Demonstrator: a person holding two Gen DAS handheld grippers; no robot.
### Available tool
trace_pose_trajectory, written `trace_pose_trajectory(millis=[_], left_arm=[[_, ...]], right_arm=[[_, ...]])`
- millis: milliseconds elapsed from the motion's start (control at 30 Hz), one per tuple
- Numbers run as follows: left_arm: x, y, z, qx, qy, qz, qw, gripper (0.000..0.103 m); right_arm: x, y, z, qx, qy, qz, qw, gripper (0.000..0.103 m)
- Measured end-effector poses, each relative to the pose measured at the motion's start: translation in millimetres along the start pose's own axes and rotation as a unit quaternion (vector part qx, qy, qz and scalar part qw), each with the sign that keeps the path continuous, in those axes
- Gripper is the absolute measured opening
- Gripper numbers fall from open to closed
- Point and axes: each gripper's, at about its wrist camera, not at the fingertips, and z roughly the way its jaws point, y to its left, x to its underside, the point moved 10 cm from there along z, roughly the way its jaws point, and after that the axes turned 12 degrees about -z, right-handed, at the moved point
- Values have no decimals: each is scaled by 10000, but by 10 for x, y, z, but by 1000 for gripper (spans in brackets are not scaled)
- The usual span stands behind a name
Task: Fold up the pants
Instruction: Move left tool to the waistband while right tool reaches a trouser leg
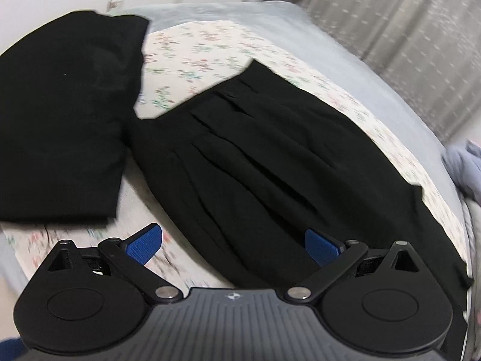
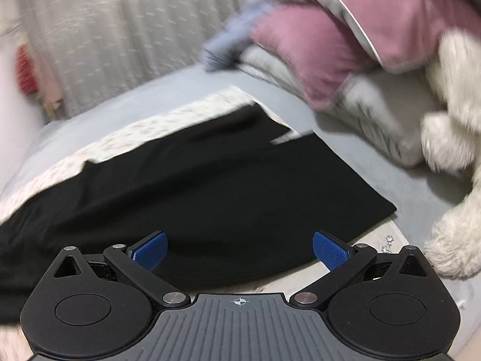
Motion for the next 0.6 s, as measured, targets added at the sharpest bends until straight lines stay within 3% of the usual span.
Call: trace_pose_trajectory(millis=[200, 300, 367, 433, 600], left_arm=[[-81, 313, 247, -68, 278, -594, 9978, 103], [-21, 361, 255, 76, 472, -782, 9958, 94], [-81, 332, 219, 160, 317, -751, 9965, 94], [-133, 323, 221, 21, 180, -613, 9980, 94], [-230, 399, 450, -95, 239, -931, 9953, 94]], right_arm=[[11, -450, 404, -154, 431, 1377, 9894, 99], [83, -565, 452, -228, 447, 1990, 9787, 92], [82, -606, 443, -253, 354, 2178, 9750, 88], [91, -630, 414, -142, 303, 2294, 9728, 84], [218, -777, 449, -206, 269, 2809, 9591, 73]])
